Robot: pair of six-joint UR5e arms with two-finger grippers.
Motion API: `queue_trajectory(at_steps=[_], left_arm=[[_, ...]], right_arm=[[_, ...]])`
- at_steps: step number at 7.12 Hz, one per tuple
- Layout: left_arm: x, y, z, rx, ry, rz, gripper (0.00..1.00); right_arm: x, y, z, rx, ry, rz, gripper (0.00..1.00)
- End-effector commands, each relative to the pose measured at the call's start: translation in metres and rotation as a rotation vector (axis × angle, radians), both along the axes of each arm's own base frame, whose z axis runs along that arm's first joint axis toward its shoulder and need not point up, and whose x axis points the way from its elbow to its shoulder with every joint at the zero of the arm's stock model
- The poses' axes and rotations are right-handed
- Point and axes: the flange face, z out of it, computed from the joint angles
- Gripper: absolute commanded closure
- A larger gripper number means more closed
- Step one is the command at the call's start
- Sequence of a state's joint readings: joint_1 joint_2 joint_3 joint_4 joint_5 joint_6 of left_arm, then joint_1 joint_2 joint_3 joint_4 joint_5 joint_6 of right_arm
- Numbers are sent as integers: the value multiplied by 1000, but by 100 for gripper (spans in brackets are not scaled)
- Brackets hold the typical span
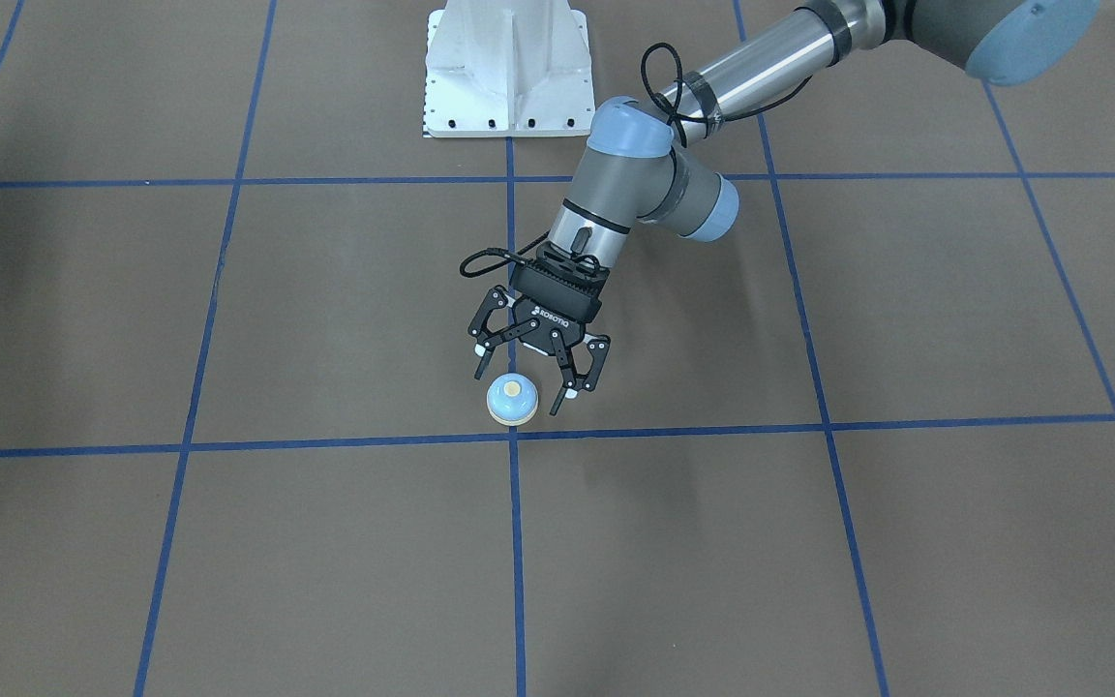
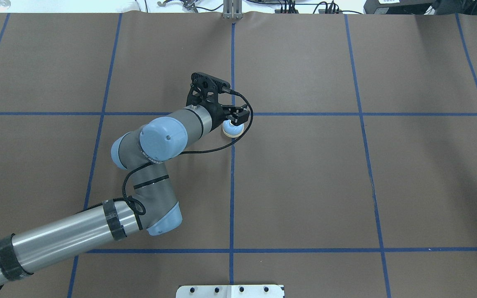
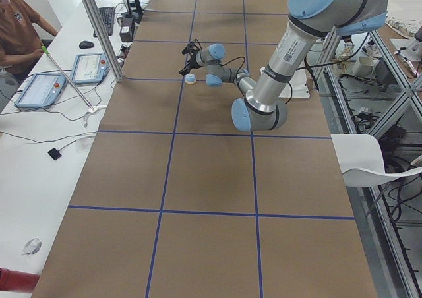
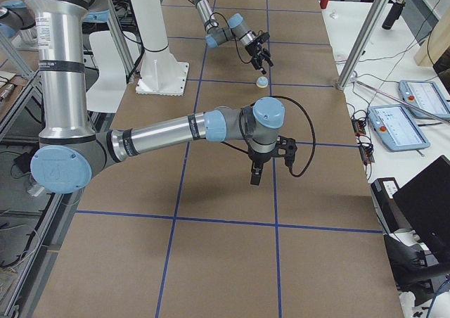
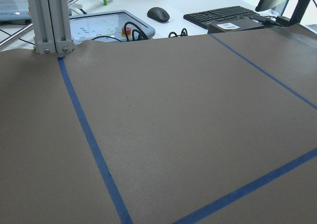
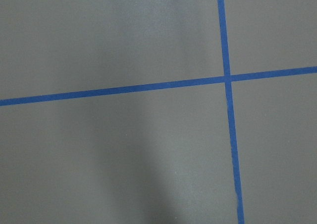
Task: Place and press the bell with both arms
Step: 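Lower the bell onto the table center and open the left gripper, then withdraw the left arm while the right arm reaches toward the bell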
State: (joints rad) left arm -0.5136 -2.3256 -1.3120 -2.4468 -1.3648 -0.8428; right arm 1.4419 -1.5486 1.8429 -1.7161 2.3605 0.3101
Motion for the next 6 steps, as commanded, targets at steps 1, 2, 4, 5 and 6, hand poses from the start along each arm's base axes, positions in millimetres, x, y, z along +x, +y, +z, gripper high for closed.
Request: queue_trajectory(at_steps=[1,2,4,5,6], left_arm=[[-57,-45,-10,-131,-107,44,0],[-97,-59,22,-194,-142,88,0],[-189,-87,90,-318,-126,178,0],[-231,-95,121,-321,-157,219,0],[-277,-93,163,-307,-205,265,0]], right_arm=[[-36,-32,-56,87,-26,-48,0],[-75,-50,-89,100,-44,-72,0],[-177,-94,-173,83,-54,-67,0],[-227,-94,-209,70,-48,-54,0],[-261,-89,-235,57,-50,-39,0]])
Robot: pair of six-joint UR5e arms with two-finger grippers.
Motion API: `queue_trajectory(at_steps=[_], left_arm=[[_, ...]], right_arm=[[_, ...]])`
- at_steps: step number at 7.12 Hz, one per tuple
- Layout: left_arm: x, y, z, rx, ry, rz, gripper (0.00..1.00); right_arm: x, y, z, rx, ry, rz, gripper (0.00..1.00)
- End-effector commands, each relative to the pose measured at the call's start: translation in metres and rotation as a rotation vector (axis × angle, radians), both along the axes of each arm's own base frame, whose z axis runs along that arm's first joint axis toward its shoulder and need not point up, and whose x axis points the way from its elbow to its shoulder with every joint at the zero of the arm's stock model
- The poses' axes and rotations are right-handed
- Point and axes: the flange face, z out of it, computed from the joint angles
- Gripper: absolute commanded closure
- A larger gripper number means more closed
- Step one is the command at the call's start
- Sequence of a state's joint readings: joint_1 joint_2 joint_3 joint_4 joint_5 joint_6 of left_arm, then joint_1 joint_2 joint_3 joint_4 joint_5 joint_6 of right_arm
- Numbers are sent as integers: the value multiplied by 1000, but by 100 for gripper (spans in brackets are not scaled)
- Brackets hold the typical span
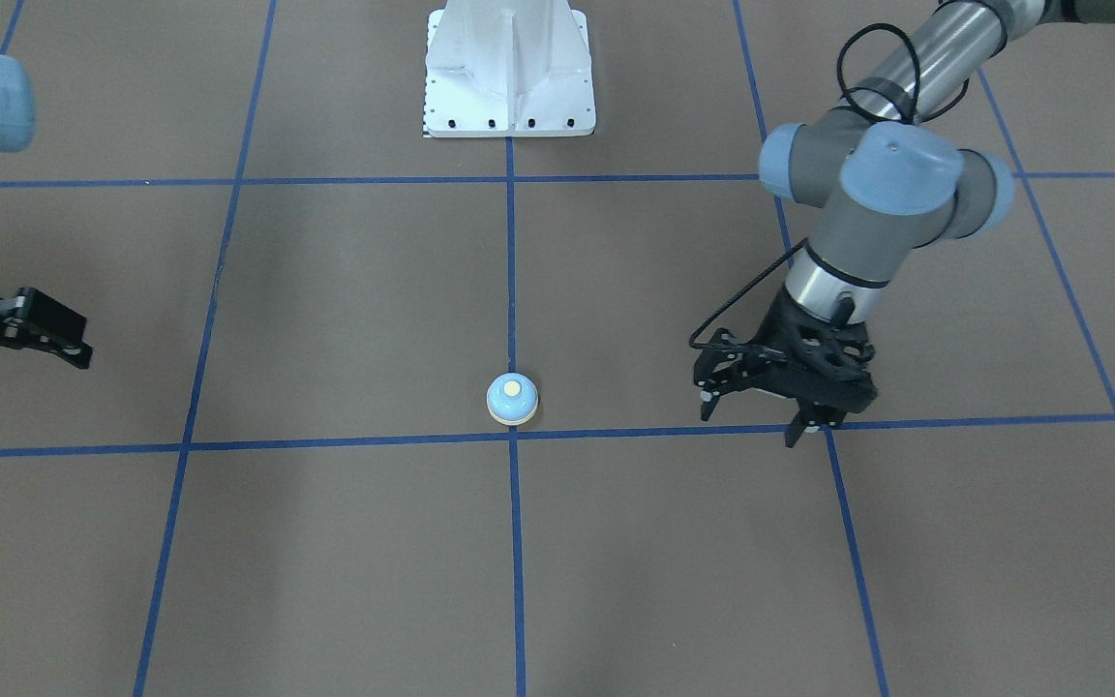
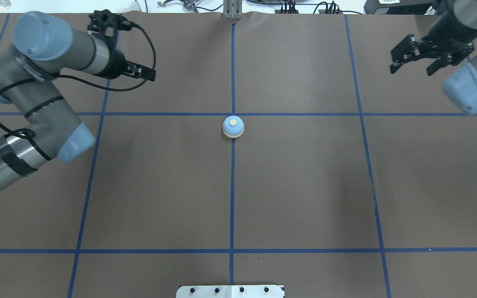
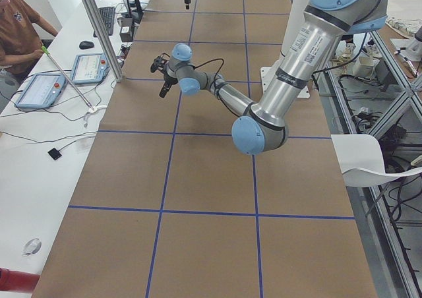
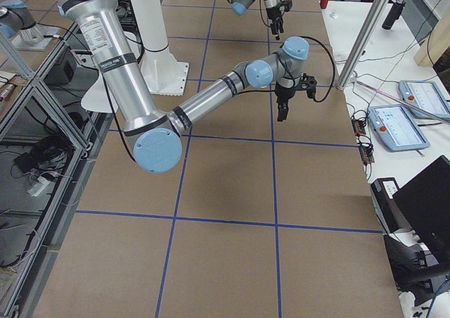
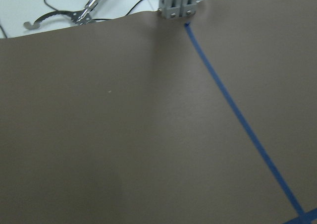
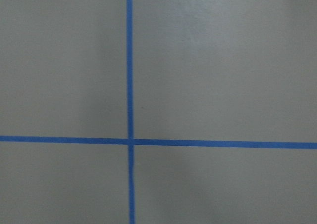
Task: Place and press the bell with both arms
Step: 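Withdraw the left arm while the right arm reaches toward the bell, then move the right gripper above the bell's cream button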
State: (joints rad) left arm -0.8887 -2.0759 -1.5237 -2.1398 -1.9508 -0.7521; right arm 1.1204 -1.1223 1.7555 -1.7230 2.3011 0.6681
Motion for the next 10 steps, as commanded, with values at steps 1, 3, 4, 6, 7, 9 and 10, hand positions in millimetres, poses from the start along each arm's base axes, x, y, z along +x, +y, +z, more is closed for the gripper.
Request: queue_trajectory(at_steps=[1,3,4,6,7,9,10], left_arm=[[-113,-6,86,-10,-56,89,0],[-188,-11,124,-63,-166,119,0],[-206,-2,143,-109,-252,172,0],[-254,-3,172,-173,-361,225,0],[-290,8,203,-161,-404,277,0],[-315,30,237,-146,-428,323,0],[-320,33,240,-148,-427,320,0]], right_arm=[[-82,15,-57,-27,-6,15,0],[-141,38,-77,-23,36,30,1],[-162,50,-81,-14,41,8,1],[-200,62,-106,-47,29,20,1],[-229,67,-119,-51,48,41,1],[-299,48,-163,-129,41,90,1],[-334,44,-174,-138,5,98,1]])
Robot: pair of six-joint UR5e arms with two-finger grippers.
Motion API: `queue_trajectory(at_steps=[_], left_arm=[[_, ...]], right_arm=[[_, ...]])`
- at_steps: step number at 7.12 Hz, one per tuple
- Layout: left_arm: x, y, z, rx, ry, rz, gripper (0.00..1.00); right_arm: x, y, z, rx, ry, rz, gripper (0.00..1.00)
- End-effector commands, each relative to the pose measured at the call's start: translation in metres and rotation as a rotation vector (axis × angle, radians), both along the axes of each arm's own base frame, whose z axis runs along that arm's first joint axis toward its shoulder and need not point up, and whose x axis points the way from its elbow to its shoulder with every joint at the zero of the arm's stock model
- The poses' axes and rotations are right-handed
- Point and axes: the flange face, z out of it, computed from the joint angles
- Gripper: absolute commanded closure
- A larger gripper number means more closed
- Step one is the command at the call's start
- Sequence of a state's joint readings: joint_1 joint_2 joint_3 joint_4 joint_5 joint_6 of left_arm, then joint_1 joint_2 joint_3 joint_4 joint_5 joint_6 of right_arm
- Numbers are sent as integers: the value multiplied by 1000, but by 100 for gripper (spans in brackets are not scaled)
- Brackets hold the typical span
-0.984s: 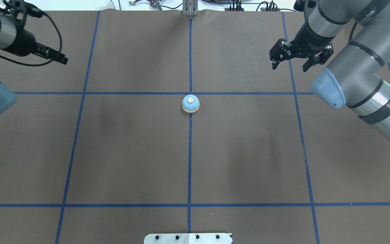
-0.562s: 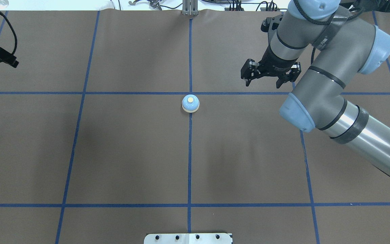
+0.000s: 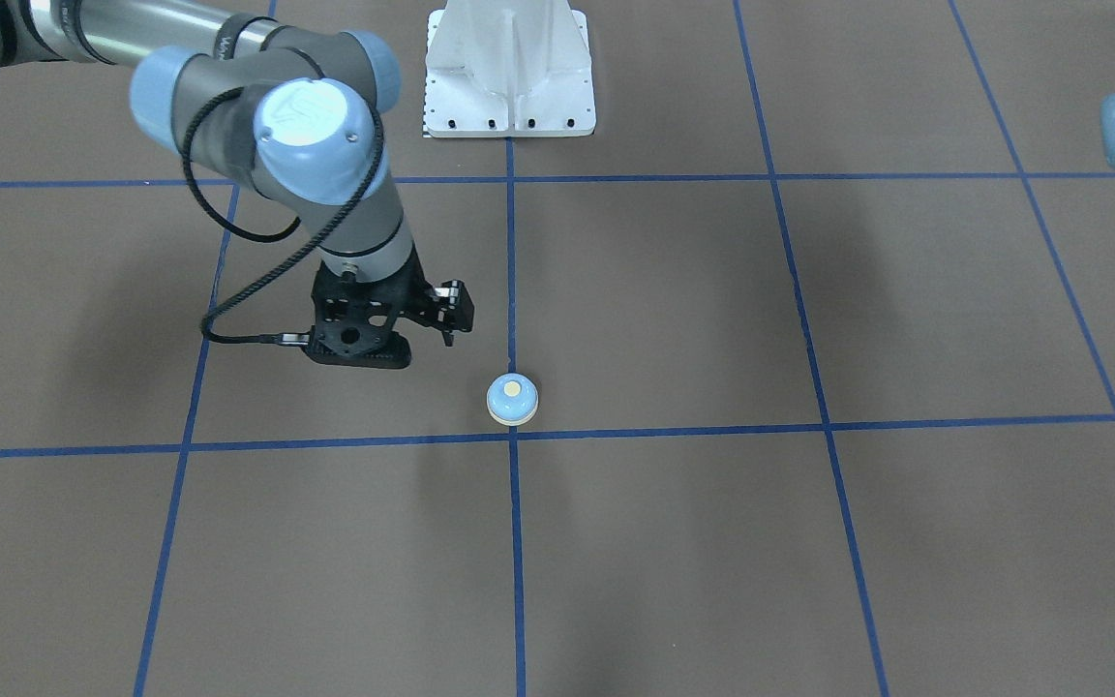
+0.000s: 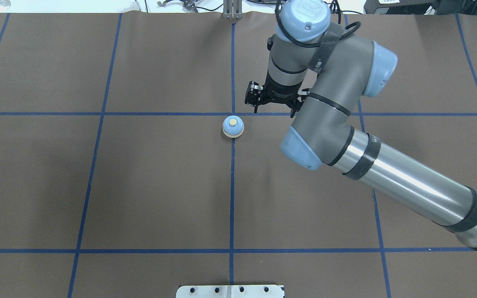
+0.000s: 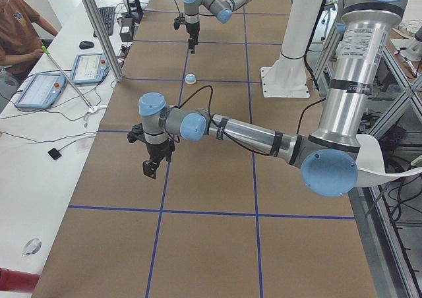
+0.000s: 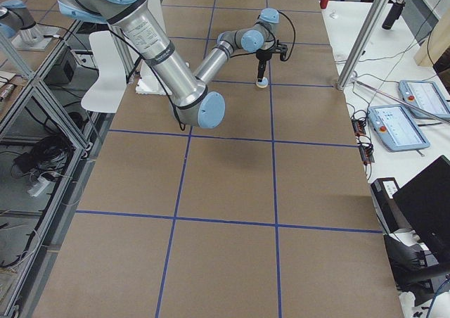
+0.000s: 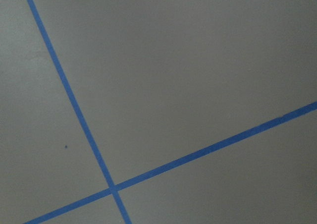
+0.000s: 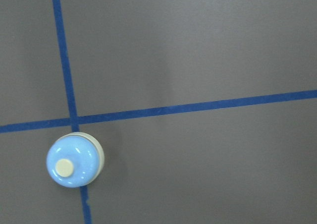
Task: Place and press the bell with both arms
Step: 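Move the right gripper above the bell's cream button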
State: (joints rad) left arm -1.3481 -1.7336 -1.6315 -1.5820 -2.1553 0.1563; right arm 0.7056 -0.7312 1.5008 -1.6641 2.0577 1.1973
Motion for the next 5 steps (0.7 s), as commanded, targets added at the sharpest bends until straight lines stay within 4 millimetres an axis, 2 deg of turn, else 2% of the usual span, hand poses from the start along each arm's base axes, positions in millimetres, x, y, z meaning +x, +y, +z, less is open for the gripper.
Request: queue_trajectory(at_steps=[1,2,4,5], left_arm=[[-12,14,17,-7,-6,11,0],[-12,14,18,-2,-5,11,0],[-12,14,17,5,-4,11,0],[-12,14,17,5,-5,11,0]], right_arm=[[-73,-12,-32,-37,-17,7,1],[-85,-17,-38,-46,-4,9,6],[-86,-19,-33,-62,3,21,58],[-88,-21,-27,-59,17,26,73]])
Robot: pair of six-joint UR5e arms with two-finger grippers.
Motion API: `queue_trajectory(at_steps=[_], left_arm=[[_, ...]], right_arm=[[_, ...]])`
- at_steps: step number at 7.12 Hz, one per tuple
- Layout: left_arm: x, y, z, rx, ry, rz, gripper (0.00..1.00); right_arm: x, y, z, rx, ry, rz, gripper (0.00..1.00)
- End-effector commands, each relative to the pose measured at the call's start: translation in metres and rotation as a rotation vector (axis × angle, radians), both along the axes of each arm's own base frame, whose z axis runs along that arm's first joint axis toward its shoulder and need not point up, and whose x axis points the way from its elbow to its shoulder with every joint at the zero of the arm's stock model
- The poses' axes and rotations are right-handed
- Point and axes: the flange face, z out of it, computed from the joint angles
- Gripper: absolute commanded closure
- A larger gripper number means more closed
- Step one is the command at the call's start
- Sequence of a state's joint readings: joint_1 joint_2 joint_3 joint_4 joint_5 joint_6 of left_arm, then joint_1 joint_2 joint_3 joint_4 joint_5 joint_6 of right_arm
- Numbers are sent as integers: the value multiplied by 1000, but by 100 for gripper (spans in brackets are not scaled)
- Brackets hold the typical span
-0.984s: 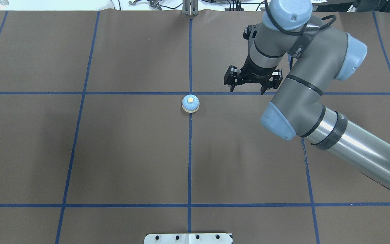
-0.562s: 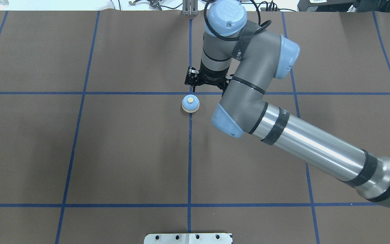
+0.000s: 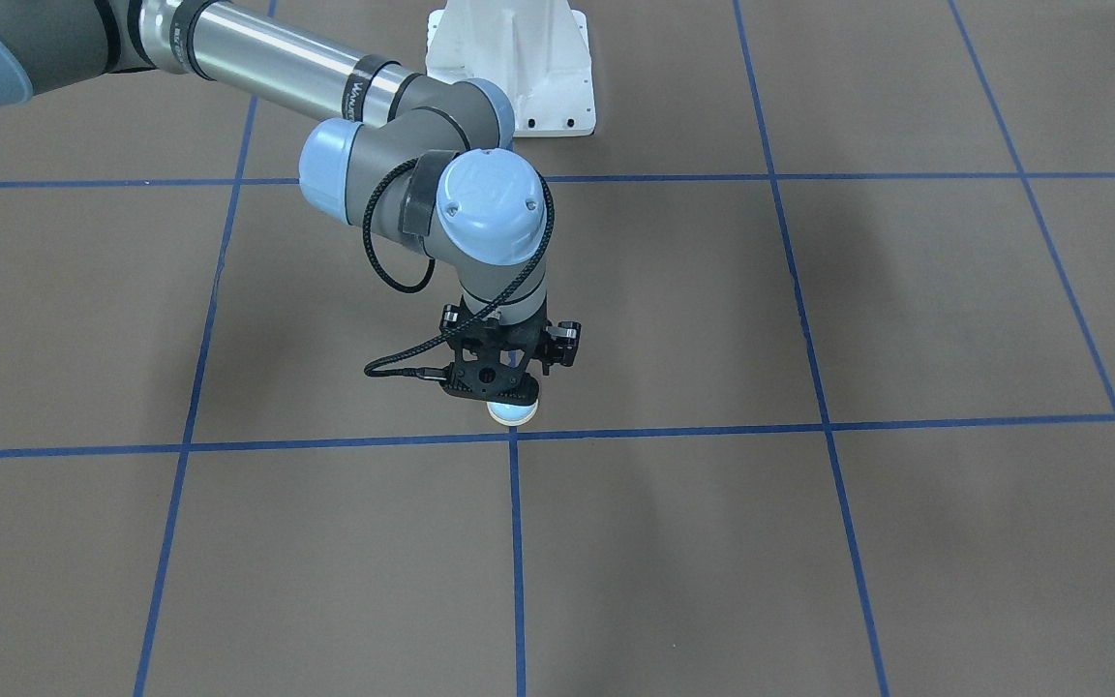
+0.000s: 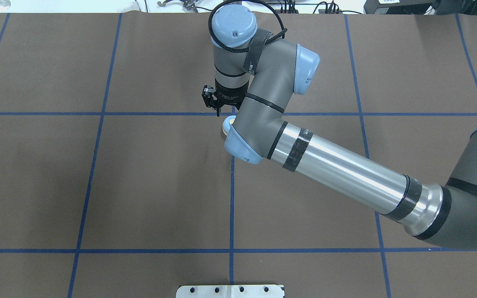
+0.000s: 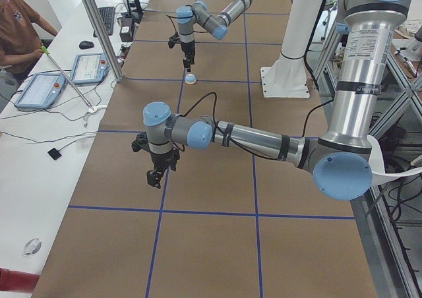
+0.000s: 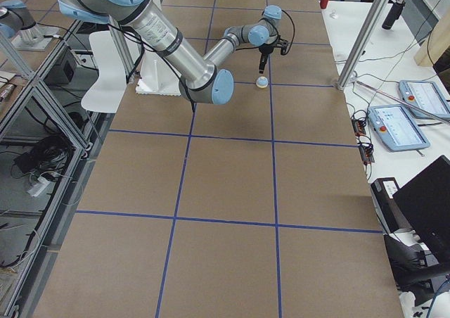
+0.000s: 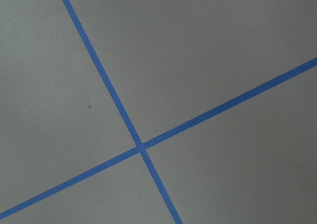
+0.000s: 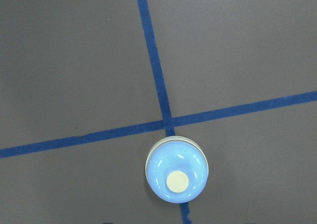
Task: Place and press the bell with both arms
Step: 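Move the right gripper above the bell's cream button, then press down on the bell's cream button with the right gripper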
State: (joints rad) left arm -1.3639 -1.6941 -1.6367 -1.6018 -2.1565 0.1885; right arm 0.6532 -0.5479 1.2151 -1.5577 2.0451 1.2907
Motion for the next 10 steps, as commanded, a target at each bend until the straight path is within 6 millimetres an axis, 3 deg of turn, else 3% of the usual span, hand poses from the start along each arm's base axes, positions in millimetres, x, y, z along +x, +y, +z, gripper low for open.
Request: queue_trajectory(at_steps=[1,2,5,10], left_arm=[[-1,0,0,1,0,-1,0],[-1,0,0,1,0,-1,0],[-1,0,0,2,1,-1,0],[-1,1,1,1,0,-1,0]], right_arm=[[-4,-7,11,8,32,20,92],[-7,-9,15,8,44,26,100],[-16,-16,1,-6,49,37,100],[-39,-7,27,2,87,18,100]])
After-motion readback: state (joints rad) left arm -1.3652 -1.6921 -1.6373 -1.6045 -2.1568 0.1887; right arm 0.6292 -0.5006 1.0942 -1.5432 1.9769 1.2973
